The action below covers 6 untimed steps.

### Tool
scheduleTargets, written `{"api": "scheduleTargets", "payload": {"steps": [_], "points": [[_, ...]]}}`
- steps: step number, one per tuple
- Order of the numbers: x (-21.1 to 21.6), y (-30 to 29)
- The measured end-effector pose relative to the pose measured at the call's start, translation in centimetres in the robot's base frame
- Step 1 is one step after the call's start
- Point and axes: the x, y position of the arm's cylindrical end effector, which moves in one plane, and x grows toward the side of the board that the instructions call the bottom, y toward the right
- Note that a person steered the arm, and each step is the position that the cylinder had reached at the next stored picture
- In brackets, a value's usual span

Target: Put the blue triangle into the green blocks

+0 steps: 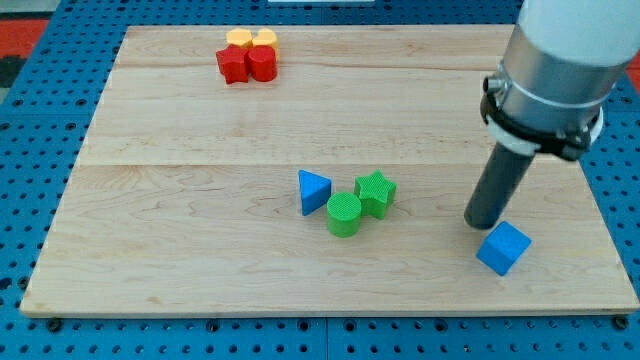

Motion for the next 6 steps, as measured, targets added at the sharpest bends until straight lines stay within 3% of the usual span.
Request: {"api": "scheduleTargets", "payload": {"steps": [1, 2, 3, 4, 6], "points": [[-7.6, -6.9], [-7.9, -18.5], [-3.6, -20.6], [0.5, -19.0], [0.5, -15.3]]}}
